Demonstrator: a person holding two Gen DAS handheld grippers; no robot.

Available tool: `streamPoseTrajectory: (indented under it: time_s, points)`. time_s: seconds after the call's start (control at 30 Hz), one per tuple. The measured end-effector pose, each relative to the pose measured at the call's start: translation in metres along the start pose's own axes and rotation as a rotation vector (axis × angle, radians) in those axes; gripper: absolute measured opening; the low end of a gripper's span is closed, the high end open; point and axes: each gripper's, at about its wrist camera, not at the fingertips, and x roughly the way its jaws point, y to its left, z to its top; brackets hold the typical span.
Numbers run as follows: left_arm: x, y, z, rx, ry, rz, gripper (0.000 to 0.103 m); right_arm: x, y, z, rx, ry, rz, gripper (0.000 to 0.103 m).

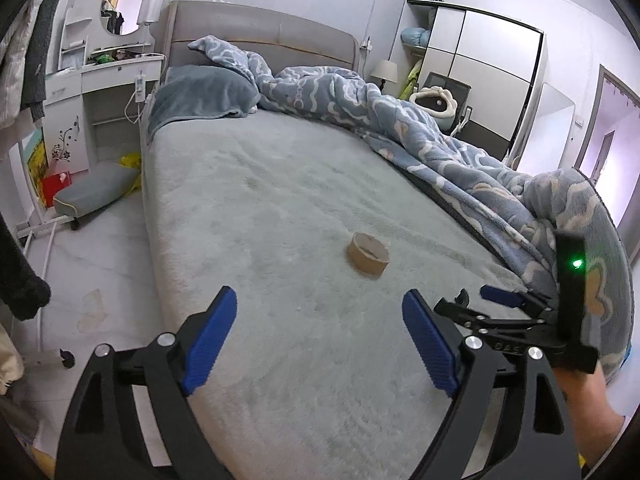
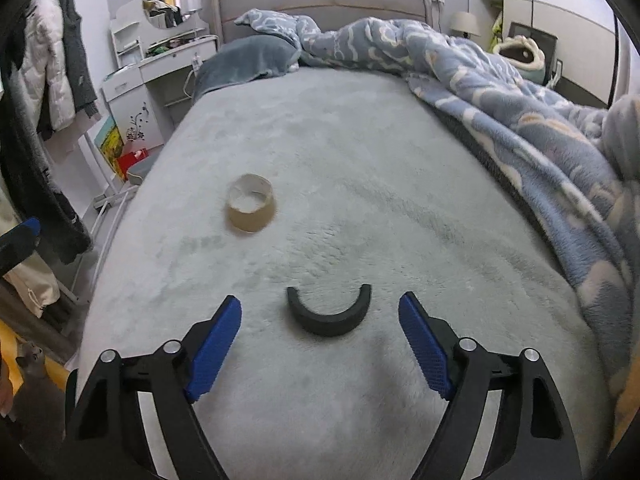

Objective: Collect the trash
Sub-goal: 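Move both tools back over the bed toward the tape roll and black arc, then grasp the brown tape roll with the left tool while the right tool grasps the black arc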

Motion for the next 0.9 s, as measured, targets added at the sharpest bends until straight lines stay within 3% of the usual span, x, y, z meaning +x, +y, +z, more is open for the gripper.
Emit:
streamPoseTrajectory:
  time_s: [0.2, 0.37, 0.63, 0.9]
  points:
    - [0.02, -0.01, 0.005, 0.008, 0.006, -0.007, 0.088, 0.016, -0.004, -0.003, -0.016, 0.048, 0.008, 0.058]
    - [0.04, -0.016, 0.007, -0.044, 0.037, -0.018, 0.088, 0.022, -0.005, 0.0, -0.028, 0.047, 0.027, 0.05]
    - [0.069, -0.041, 0.009, -0.049, 0.063, 0.0, 0.089, 0.013, -0.015, 0.009, -0.026, 0.031, 0.065, 0.047]
    - [0.102, -0.062, 0.013, -0.038, 0.096, 0.022, 0.088, -0.004, -0.05, 0.012, 0.016, 0.002, 0.08, 0.047]
